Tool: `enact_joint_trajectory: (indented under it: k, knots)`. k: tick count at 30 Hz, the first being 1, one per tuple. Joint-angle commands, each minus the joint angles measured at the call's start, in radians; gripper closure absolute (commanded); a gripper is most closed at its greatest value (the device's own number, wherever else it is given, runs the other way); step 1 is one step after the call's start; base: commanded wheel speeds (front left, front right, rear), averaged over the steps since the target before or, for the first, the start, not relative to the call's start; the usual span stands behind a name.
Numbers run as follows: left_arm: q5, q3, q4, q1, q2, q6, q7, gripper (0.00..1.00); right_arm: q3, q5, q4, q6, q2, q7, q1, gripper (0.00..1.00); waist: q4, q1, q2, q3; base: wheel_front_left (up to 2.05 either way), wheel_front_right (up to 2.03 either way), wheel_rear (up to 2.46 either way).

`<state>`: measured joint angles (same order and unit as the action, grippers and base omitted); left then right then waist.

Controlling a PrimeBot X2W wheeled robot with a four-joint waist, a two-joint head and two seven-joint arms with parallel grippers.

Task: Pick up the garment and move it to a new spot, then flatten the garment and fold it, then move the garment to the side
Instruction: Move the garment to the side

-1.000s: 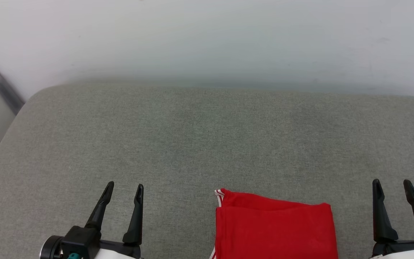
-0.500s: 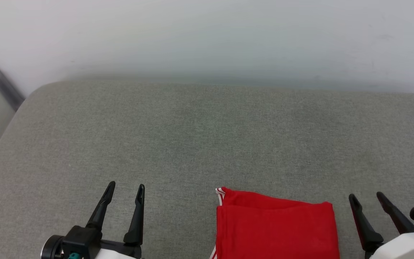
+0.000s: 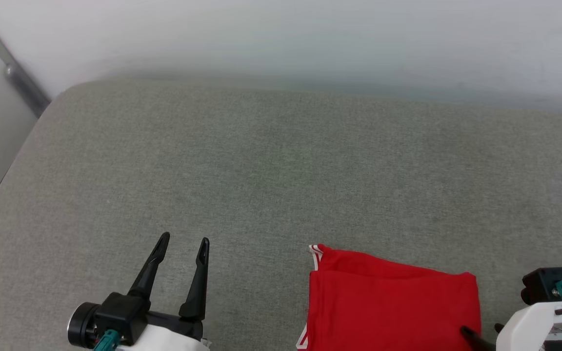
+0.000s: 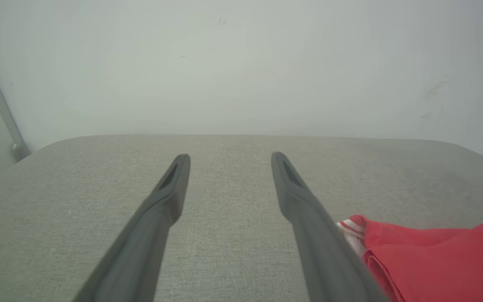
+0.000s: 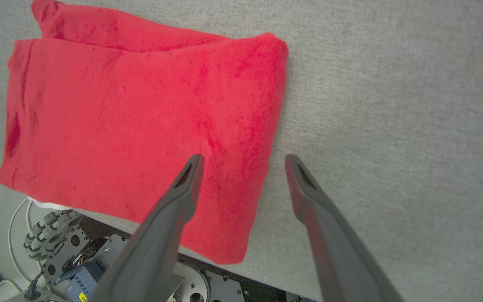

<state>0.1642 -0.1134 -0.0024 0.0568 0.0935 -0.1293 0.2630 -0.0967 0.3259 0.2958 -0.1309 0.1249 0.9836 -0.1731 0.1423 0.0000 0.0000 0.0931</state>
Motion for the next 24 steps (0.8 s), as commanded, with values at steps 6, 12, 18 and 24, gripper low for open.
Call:
enact_joint_trajectory:
  k: [6,12,18,24]
  knots:
    - [0.006,-0.012,0.007,-0.033,0.009,-0.002,0.002,0.00,-0.015,-0.045,-0.054,0.000,-0.035,0.061,0.050,0.00,0.052,0.0000,0.0000,0.054,0.00,0.00,0.00]
    - [0.007,-0.022,0.013,-0.053,0.011,-0.002,0.002,0.00,0.002,-0.056,-0.160,0.000,-0.051,0.061,0.068,0.00,0.081,0.0000,0.0000,0.079,0.00,0.00,0.00]
    - [0.007,-0.034,0.021,-0.065,0.008,-0.002,0.002,0.00,0.061,-0.074,-0.282,-0.001,-0.062,0.043,0.061,0.00,0.098,0.0000,0.0000,0.085,0.00,0.00,0.00]
    - [0.003,-0.065,0.028,-0.047,0.006,-0.002,0.002,0.00,0.086,-0.073,-0.332,-0.001,-0.031,-0.013,0.088,1.00,0.096,0.0000,0.0000,0.068,0.00,0.00,0.00]
